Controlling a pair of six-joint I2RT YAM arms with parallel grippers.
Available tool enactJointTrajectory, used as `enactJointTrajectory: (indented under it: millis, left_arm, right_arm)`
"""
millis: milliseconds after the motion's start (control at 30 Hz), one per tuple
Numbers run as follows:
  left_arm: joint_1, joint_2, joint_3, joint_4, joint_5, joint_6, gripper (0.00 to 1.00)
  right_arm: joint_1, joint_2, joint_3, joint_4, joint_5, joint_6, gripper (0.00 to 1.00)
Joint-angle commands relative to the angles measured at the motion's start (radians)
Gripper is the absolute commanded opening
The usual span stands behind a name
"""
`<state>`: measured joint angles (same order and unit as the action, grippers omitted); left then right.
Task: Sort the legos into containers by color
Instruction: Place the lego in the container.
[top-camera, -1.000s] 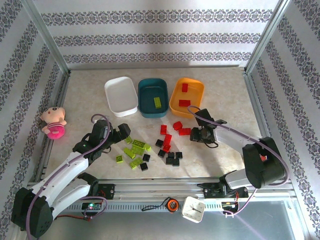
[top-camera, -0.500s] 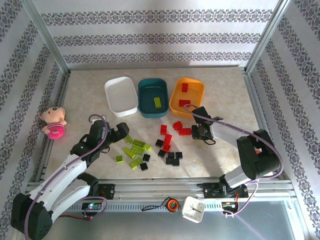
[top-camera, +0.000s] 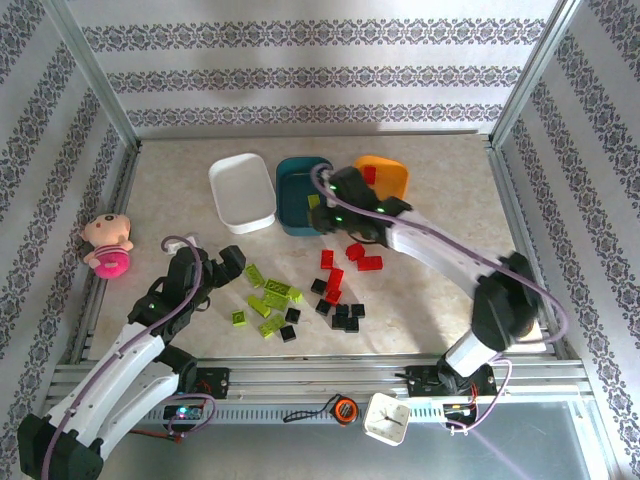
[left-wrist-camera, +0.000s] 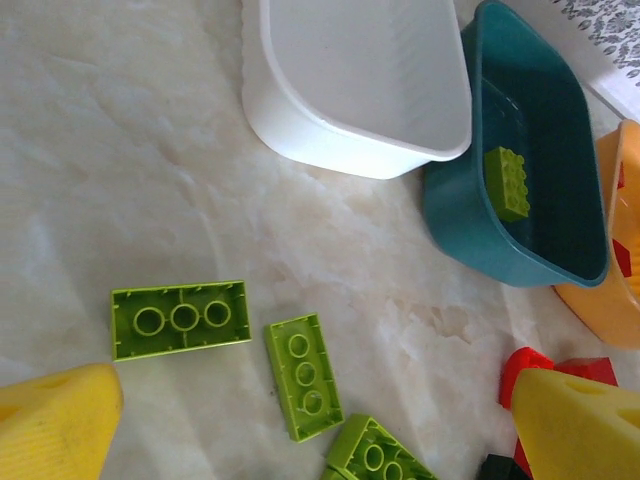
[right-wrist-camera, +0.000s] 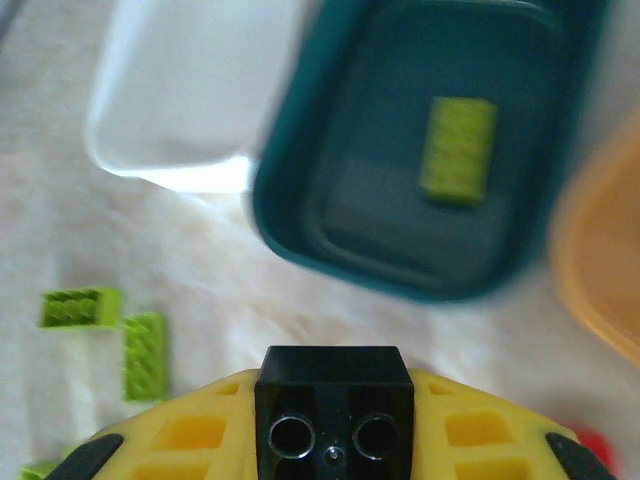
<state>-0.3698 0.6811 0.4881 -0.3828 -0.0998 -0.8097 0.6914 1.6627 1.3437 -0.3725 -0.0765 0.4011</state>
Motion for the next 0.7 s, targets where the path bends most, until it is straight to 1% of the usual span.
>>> enactJointTrajectory:
  millis: [0,167,333,433,500,600,667]
  left_arm:
    - [0.02,-0.005,-0.006,-0.067,0.002,-0.005,1.0]
    - [0.027,-0.002,-0.007,-0.103,0.043,0.01,1.0]
    - [0.039,0.004,-0.025,-0.108,0.078,0.008,0.99]
    - [0.052,0.021,-0.028,-0.104,0.105,0.01,0.96]
    - [0.062,0.036,-0.028,-0.1,0.122,0.014,0.95]
    - [0.081,0.057,-0.031,-0.088,0.152,0.021,0.95]
    - [0.096,0.07,-0.032,-0.077,0.175,0.024,0.94]
  right_arm:
    - [0.046,0.198,0.2,0.02,-0.046,-0.039,0.21]
    - [0.062,0.494,0.558,-0.03,-0.078,-0.048,0.21]
    - [0.051,0.724,0.858,-0.094,-0.093,-0.028,0.24]
    - [0.045,0.825,0.991,-0.126,-0.095,-0.009,0.3]
    - [0.039,0.875,1.061,-0.14,-0.104,0.008,0.39]
    - [0.032,0.905,1.121,-0.135,-0.129,0.029,0.56]
    - [0.03,0.899,1.134,-0.134,-0.139,0.034,0.6]
